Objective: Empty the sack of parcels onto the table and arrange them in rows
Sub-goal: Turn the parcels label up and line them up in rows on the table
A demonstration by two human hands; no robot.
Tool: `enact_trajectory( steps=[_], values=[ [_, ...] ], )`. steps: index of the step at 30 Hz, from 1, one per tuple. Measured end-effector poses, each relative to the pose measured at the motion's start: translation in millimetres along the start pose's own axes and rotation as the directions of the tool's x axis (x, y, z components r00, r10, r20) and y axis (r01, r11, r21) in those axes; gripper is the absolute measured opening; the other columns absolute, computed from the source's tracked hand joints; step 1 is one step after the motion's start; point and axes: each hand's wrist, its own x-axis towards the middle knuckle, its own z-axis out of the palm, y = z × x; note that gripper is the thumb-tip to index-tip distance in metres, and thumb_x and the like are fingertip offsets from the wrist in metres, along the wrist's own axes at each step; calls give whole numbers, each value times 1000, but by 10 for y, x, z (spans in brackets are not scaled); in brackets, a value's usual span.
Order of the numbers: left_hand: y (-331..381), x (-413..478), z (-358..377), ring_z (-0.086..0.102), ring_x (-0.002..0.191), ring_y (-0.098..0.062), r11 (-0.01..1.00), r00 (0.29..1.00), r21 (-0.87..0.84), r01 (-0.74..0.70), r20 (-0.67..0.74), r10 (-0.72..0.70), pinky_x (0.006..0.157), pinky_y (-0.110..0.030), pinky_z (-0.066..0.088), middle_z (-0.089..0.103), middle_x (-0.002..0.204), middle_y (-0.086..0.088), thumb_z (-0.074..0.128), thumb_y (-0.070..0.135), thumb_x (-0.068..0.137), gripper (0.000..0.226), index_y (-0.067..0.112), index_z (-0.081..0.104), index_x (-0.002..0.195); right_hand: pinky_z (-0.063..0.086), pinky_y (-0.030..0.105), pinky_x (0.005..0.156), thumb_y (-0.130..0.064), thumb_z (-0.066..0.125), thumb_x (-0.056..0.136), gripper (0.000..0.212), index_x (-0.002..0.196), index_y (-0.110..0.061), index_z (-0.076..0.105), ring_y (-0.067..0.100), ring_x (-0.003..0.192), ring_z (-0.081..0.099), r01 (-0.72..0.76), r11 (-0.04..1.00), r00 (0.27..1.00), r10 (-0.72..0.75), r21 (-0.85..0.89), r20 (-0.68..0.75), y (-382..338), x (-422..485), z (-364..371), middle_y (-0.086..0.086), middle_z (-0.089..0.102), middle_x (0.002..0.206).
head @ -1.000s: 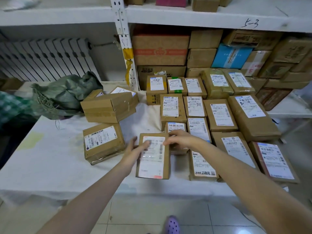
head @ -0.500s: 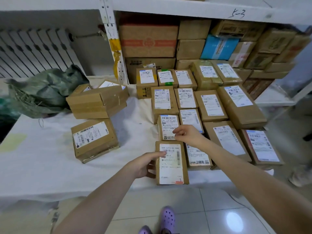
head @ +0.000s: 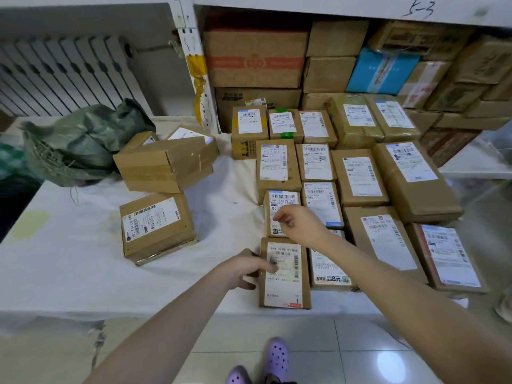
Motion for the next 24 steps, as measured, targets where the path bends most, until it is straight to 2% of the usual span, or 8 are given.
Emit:
enact_trajectory(
  steps=[4, 9, 11, 13, 16, 21, 22, 24],
  values=[
    [114, 24, 13, 59, 81, -16, 997, 1000, 76, -11, -6, 11, 73, -30, 52, 63, 88, -4, 74, 6, 79, 27, 13, 51, 92, 49, 34, 85, -19, 62, 88, 20, 107, -22, 67, 15, 107, 54, 197, 943, 980, -184, -268, 73, 26, 135, 10, -5, 58, 112],
    [261, -29, -30, 60, 93, -19, 959, 999, 284, -15, -36, 26, 82, -34, 50, 61, 100, -4, 77, 23, 81, 34, 15, 49, 97, 39, 35, 95, -36, 53, 93, 32, 123, -28, 60, 15, 121, 41, 302, 809, 949, -202, -505, 243, 12, 316, -7, -8, 46, 130],
    [316, -51, -159, 61, 85, -17, 959, 992, 283, -30, -112, 64, 73, -30, 48, 61, 95, -4, 76, 29, 81, 34, 14, 52, 100, 41, 34, 87, -32, 53, 93, 26, 117, -27, 63, 18, 118, 45, 305, 778, 944, -173, -550, 280, -62, 389, -1, -5, 47, 126],
    [397, -39, -337, 59, 70, -16, 974, 945, 205, -95, -290, 153, 61, -26, 45, 61, 84, -4, 72, 23, 83, 25, 12, 56, 99, 44, 33, 79, -29, 53, 92, 23, 110, -25, 65, 21, 112, 53, 274, 783, 948, -120, -559, 295, -195, 514, -3, -3, 52, 121],
    [568, -54, -674, 63, 72, -25, 960, 773, 138, -244, -571, 279, 64, -30, 47, 59, 77, -4, 63, 9, 84, 12, 12, 58, 96, 50, 32, 78, -23, 52, 91, 25, 112, -24, 66, 23, 106, 60, 189, 879, 967, -90, -438, 238, -431, 740, 12, -2, 62, 118],
    [837, -275, -1417, 54, 99, -29, 845, 284, 377, -380, -822, 494, 83, -38, 46, 56, 109, -14, 61, 4, 79, 33, 4, 52, 110, 51, 38, 89, -21, 55, 90, 35, 125, -21, 58, 23, 112, 57, 141, 941, 984, -100, -308, 146, -821, 1102, 86, 2, 56, 125],
    [884, -325, -1533, 50, 103, -30, 842, 194, 396, -366, -852, 486, 87, -39, 44, 52, 115, -17, 61, 6, 81, 33, 3, 51, 112, 50, 37, 91, -23, 55, 91, 37, 128, -19, 57, 23, 113, 57, 109, 964, 990, -84, -244, 113, -909, 1170, 108, 4, 56, 127],
    [978, -362, -1756, 46, 113, -36, 887, 126, 273, -373, -932, 340, 92, -41, 39, 44, 126, -20, 62, 15, 87, 38, 1, 47, 119, 48, 33, 92, -27, 55, 93, 40, 130, -14, 54, 24, 113, 58, -3, 999, 1000, 4, -51, 16, -1112, 1329, 166, 8, 59, 127]
  ],
)
